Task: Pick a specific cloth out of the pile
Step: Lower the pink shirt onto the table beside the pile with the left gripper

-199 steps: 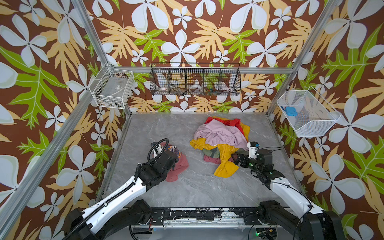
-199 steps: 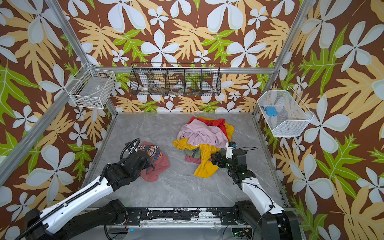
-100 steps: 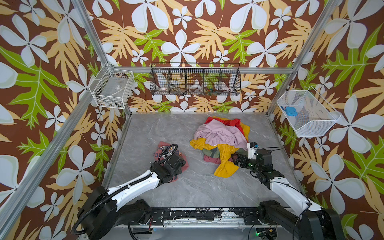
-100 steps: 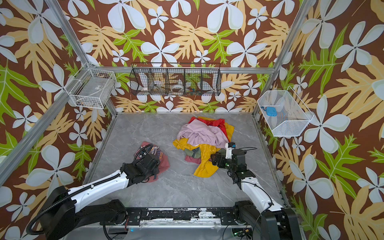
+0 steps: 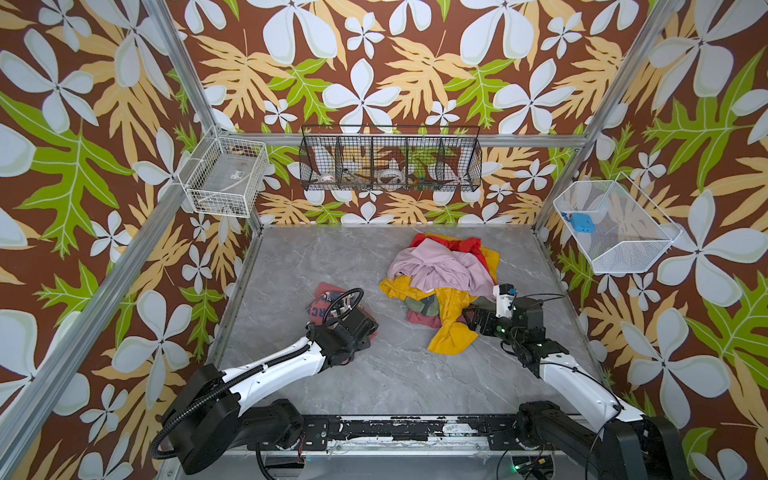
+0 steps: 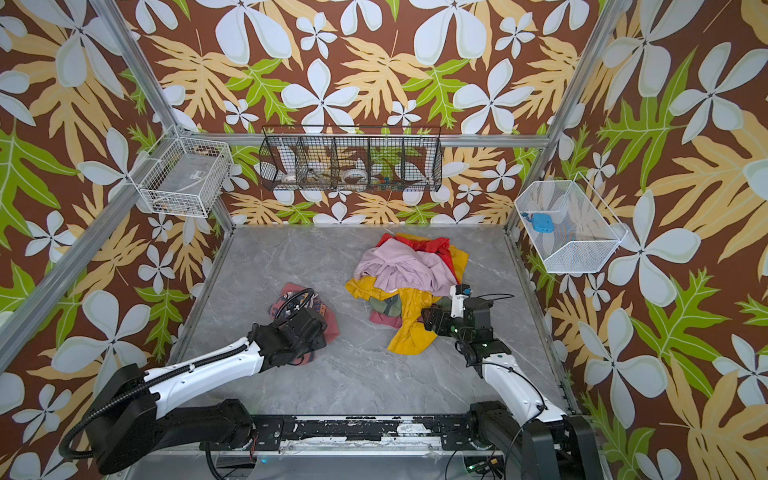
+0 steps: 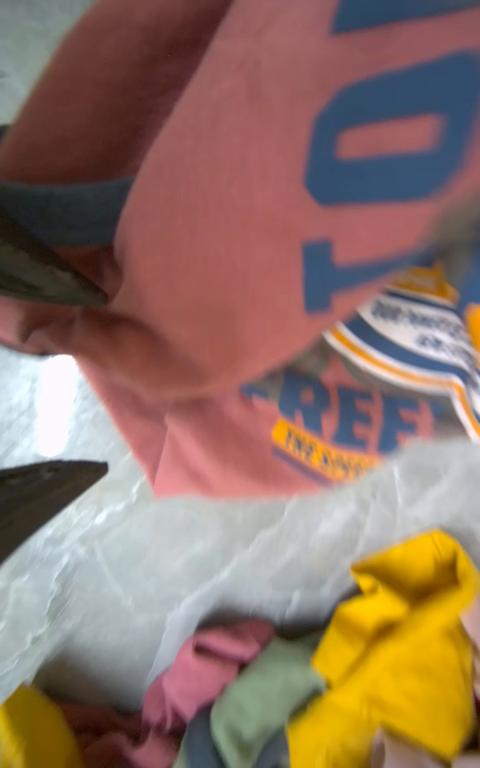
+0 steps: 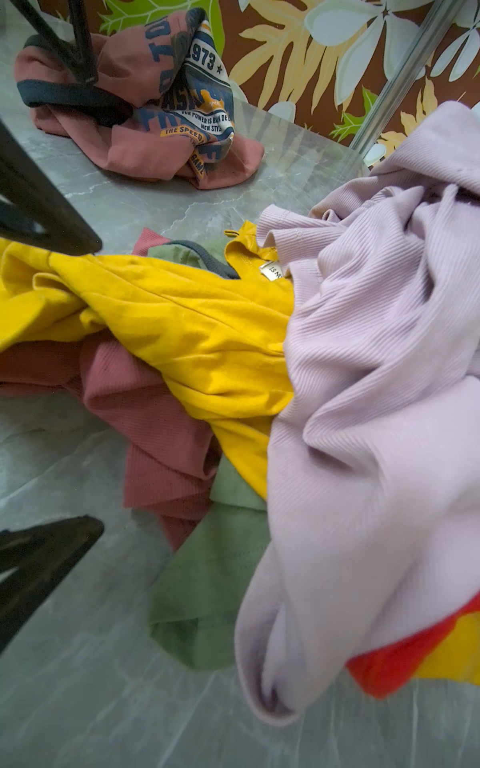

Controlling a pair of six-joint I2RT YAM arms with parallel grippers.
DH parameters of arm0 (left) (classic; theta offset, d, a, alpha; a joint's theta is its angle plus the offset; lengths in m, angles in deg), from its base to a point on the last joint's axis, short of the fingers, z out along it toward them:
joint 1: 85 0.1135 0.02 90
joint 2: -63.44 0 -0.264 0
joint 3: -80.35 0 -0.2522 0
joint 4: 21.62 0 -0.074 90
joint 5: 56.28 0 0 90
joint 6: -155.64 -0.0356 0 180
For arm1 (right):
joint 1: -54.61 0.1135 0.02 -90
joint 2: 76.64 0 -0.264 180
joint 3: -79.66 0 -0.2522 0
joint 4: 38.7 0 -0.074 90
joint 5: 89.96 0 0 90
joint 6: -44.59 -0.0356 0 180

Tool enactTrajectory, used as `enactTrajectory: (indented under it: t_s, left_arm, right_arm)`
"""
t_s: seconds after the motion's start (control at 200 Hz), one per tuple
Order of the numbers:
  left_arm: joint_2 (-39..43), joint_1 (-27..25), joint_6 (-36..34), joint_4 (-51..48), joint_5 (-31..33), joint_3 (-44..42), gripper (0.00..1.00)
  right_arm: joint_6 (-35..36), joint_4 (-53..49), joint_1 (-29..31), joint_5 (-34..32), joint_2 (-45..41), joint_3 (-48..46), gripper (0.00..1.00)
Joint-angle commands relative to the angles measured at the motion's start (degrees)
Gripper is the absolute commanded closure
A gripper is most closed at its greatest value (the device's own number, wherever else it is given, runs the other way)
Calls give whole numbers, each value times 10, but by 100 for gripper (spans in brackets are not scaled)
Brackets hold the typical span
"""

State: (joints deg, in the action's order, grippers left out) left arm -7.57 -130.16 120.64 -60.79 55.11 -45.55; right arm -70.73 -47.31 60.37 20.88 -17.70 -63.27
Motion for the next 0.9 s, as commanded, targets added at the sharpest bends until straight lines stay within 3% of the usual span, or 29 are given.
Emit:
enactTrajectory:
  t_s: [0.0, 0.205, 0.425, 0.761, 0.896]
  left_arm:
    - [-12, -13, -9, -95, 67, 39, 30]
    - [-13, -22, -7, -167, 123, 87, 25]
    - [-15, -16, -53, -201, 204, 147, 3]
    - [-59, 83, -192, -59, 78, 114, 0]
    - [-102, 94, -234, -32, 59, 111, 0]
  right_arm:
    - [14, -3, 1, -13, -1, 10, 2]
    - [22, -7, 1, -17, 5, 20, 2]
    - [29, -12, 1, -16, 4, 22, 2]
    - [33, -26, 1, -27, -15, 25, 1]
    - [33, -39, 1, -33, -25, 29, 1]
